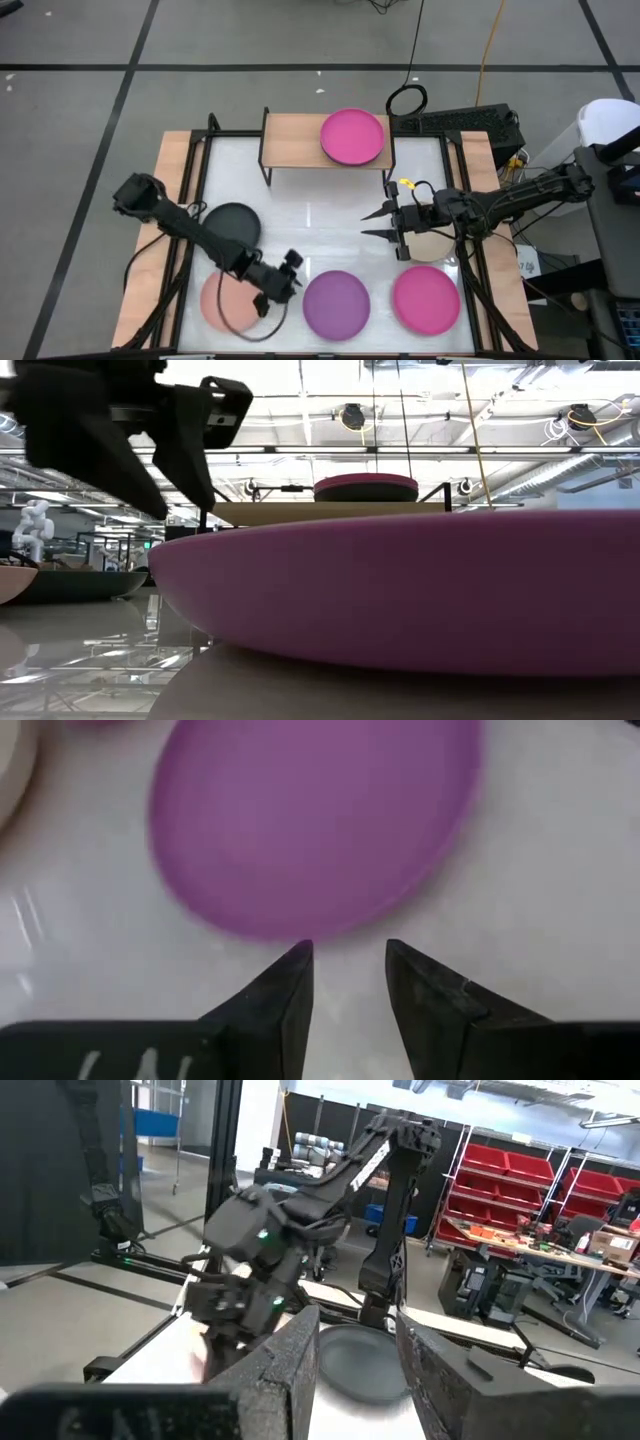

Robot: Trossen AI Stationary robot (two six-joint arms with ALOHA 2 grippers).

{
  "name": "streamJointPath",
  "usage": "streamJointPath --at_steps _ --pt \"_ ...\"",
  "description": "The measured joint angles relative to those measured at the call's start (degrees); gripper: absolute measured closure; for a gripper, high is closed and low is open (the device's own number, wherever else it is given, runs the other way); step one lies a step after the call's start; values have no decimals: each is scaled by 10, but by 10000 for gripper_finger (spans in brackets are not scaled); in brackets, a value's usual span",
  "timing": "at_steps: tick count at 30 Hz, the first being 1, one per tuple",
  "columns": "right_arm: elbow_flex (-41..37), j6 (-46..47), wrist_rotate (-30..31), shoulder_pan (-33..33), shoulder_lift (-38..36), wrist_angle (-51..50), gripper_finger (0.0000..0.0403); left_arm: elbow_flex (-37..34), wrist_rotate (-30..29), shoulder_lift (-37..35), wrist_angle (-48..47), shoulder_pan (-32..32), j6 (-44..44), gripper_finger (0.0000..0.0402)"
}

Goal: Place and stack plates onto a shelf
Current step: Stack the violet plate on top of the pink plate on the shelf

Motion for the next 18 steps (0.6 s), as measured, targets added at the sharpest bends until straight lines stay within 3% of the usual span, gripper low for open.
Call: streamJointPath --at_steps 6,18 --pt "0 11 0 0 0 -6 287 0 -23 50 92 -37 101 268" --pt "-26 18 0 0 0 48 287 0 -22 53 100 -44 190 268"
